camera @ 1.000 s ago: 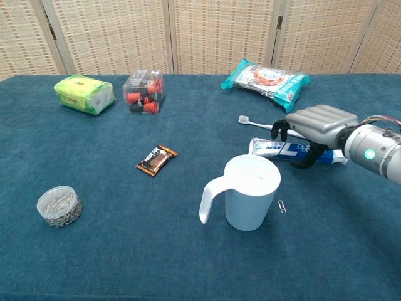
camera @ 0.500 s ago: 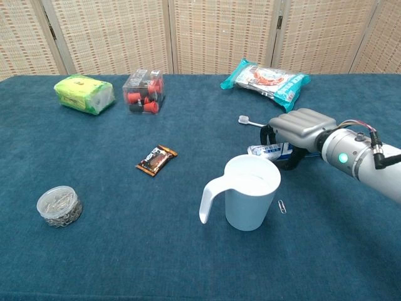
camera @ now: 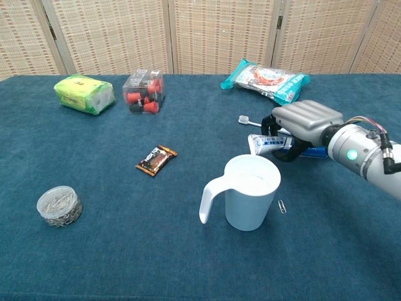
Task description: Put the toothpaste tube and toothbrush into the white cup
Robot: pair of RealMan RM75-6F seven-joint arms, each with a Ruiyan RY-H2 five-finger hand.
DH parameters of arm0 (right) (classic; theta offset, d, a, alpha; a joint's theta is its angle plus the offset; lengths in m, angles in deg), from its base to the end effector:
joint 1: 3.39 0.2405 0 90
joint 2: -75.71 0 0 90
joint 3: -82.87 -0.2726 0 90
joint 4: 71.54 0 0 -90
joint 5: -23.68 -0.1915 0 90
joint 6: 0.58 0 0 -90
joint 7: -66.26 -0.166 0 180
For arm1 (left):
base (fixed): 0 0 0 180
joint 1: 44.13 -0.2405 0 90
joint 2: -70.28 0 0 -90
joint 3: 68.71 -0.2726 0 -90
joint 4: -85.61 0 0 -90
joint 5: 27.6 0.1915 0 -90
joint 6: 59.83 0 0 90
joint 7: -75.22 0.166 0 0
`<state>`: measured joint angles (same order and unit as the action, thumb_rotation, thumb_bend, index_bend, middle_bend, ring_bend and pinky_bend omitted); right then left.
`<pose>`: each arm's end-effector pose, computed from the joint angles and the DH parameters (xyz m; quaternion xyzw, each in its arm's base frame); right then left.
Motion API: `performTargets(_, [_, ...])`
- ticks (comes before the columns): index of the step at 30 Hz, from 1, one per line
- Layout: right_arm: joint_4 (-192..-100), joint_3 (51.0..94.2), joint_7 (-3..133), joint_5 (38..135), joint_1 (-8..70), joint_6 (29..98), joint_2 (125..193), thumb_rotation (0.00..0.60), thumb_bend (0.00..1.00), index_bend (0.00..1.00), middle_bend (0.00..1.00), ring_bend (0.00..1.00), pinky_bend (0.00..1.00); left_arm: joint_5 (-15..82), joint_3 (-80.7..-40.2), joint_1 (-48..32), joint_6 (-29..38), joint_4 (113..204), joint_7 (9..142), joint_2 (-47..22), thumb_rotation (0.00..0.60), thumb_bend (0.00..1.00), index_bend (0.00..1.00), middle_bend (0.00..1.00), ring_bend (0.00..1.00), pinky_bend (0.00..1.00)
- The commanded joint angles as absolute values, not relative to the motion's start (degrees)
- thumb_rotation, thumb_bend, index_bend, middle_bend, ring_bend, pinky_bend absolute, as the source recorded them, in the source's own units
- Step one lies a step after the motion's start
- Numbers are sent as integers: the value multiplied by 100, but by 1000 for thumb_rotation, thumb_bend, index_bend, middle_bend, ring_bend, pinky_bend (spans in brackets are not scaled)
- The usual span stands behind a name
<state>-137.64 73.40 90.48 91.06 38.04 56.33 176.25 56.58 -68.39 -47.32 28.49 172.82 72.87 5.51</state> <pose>-0.1827 -0.3819 -0.0476 0.7529 -0.3107 0.3283 0.4784 -0.3620 0.1462 0.1921 -0.5590 -0.4173 -0.3338 0.6340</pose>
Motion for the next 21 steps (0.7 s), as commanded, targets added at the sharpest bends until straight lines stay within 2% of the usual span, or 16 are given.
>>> performTargets(1, [-14371,7249,8361,9508,3610,6044,17220,600,335,634,558,348,208,5675,-6845,-4742,2869,17316,7306,568,600,248,250,108,99,154])
performTargets(11, [-15870,7088,6604,10266,3226,6707,16269,600,335,699,611,393,221,5751,-6861,-4756,2941,17512,7444,647,600,248,251,108,99,154])
performTargets(21, [-16846,7281,4701,11277,3183,6921,15759,600,334,705,617,403,221,5777,-6850,-4747,2971,17692,7582,716,600,248,252,108,99,155])
